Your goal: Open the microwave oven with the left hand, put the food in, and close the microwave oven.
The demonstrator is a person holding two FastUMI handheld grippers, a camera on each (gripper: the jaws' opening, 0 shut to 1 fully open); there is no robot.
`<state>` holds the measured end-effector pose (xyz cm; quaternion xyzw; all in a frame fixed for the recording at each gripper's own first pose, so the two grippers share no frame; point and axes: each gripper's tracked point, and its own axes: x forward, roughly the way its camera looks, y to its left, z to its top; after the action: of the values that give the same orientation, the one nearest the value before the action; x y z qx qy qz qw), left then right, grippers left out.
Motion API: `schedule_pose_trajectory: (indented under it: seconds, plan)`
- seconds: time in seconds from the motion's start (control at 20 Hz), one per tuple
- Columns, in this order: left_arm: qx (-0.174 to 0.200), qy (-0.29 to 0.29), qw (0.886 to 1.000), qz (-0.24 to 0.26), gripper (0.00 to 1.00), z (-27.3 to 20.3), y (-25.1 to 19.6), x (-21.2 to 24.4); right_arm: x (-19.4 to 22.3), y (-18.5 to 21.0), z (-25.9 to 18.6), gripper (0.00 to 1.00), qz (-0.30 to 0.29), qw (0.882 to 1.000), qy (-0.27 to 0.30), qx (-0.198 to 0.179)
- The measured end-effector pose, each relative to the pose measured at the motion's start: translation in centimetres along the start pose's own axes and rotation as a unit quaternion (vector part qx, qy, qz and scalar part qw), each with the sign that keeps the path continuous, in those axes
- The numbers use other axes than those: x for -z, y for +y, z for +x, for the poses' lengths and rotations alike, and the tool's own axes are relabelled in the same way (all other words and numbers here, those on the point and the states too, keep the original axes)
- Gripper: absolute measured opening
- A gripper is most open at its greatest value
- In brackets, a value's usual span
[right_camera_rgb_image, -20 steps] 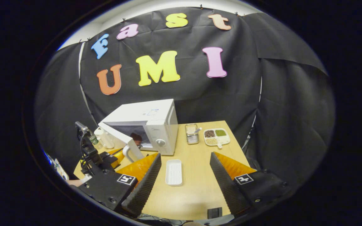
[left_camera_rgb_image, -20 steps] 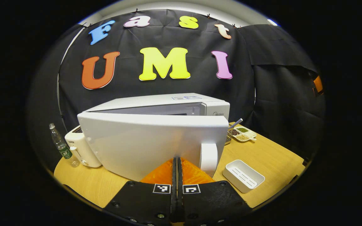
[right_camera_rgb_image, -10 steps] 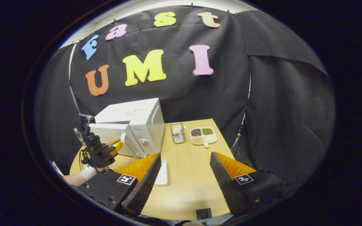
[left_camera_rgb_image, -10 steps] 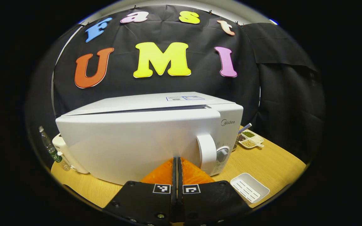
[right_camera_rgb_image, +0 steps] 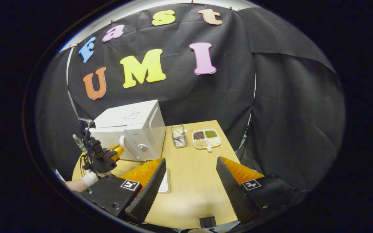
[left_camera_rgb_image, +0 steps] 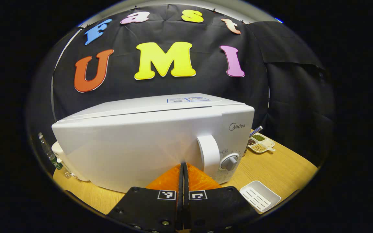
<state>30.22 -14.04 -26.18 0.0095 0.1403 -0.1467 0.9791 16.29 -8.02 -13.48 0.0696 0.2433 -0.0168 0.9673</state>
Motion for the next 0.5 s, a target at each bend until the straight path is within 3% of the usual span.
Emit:
schedule_pose_trajectory:
  seconds: [0.5]
  plan:
    - [-0.006,0.016,1.000,-0.009,0.00,-0.1,0.3,0.4,-0.3,1.2,0.7,0.99,-0.007,1.000,0.000,-0.015]
